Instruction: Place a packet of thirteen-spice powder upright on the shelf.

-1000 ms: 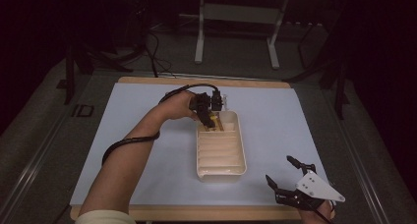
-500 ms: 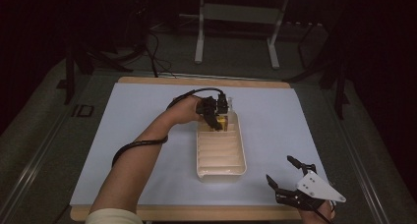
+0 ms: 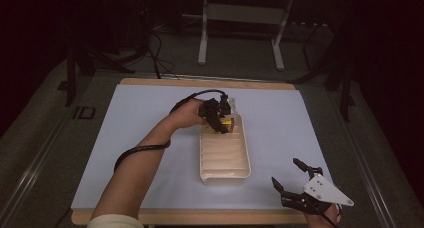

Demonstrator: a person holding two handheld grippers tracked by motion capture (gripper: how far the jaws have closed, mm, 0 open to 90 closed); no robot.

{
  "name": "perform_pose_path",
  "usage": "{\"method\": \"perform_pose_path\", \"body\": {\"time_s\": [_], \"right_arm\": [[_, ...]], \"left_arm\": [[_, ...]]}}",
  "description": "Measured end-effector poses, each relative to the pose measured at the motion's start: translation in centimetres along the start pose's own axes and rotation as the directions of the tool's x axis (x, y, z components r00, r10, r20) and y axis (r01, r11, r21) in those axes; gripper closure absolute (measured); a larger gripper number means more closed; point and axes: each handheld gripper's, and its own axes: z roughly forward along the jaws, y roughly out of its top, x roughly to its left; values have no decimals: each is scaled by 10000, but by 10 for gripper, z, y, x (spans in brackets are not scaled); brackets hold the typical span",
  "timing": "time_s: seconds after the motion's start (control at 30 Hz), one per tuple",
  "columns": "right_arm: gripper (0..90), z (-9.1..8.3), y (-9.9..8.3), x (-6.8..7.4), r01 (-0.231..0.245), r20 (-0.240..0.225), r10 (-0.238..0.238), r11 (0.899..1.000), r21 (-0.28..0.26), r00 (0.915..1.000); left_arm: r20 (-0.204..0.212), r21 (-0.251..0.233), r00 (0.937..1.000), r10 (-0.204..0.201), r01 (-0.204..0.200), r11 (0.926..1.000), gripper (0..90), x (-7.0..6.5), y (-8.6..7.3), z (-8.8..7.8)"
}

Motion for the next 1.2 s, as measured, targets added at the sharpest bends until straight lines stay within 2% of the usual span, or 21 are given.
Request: {"method": "perform_pose_path", "body": {"time_s": [0.2,0.27,0.33,0.5,0.53,0.57,0.6,0.7,0.73,0.77,0.8,0.83,0.87,0.9,0.93,0.97,1.03,1.07,1.13,1.17,1.2], "right_arm": [[158,0,0,0,1,2,-1,10000,20,10000],[158,0,0,0,20,7,-20,10000,19,10000],[158,0,0,0,13,4,-13,10000,13,10000],[158,1,0,0,26,-9,-26,10000,26,10000],[158,1,0,1,9,-12,-9,10000,29,10000],[158,1,0,1,7,-15,-7,10000,39,10000],[158,1,0,1,12,-11,-12,10000,34,10000],[158,1,0,1,9,-12,-9,10000,38,10000],[158,1,0,1,15,-19,-15,10000,38,10000],[158,1,0,1,15,-19,-15,10000,38,10000],[158,2,0,1,39,-17,-39,10000,32,10000],[158,2,0,1,39,-17,-39,10000,32,10000],[158,2,0,1,51,-12,-51,10000,36,10000],[158,2,0,1,51,-12,-51,10000,36,10000],[158,2,0,1,45,-17,-45,10000,22,10000],[158,2,0,1,50,-10,-50,10000,21,10000],[158,2,0,1,48,7,-48,10000,27,10000],[158,2,0,1,48,7,-48,10000,27,10000],[158,2,0,1,56,4,-56,10000,29,10000],[158,2,0,1,66,7,-66,10000,47,10000],[157,2,0,1,75,8,-75,10000,41,10000]], "left_arm": [[-2,164,9998,-188,188,9997,583,-1,-3,-12],[39,76,9992,-390,390,9992,584,0,-5,-18],[-9,30,9991,-422,422,9991,583,0,-6,-20],[-365,-264,9973,-644,635,9976,531,-1,-10,-38],[-485,-373,9951,-857,839,9958,509,-2,-11,-41],[-568,-496,9944,-889,861,9951,508,-1,-12,-44],[-578,-570,9925,-1081,1048,9929,484,-1,-13,-46],[-836,-684,9845,-1540,1485,9865,284,-3,-17,-47],[-609,-719,9845,-1647,1602,9845,193,-3,-19,-47],[-609,-719,9845,-1647,1602,9845,83,-3,-19,-47],[-479,-796,9817,-1843,1802,9804,35,-3,-20,-47],[-310,-848,9771,-2106,2074,9746,35,-2,-22,-46],[-66,-946,9755,-2199,2183,9713,8,-3,-24,-46],[-179,-986,9746,-2233,2205,9704,8,-4,-25,-45],[-366,-1063,9692,-2436,2386,9653,8,-5,-28,-45],[-206,-1267,9661,-2574,2529,9592,8,-6,-30,-45],[-466,-1471,9594,-2783,2689,9519,2,-9,-33,-46],[-436,-1588,9583,-2824,2725,9490,2,-11,-35,-48],[-720,-1658,9516,-2989,2841,9444,2,-14,-39,-52],[-574,-1799,9478,-3135,2991,9371,2,-16,-42,-53],[-589,-1851,9468,-3165,3012,9354,2,-16,-45,-55]]}}
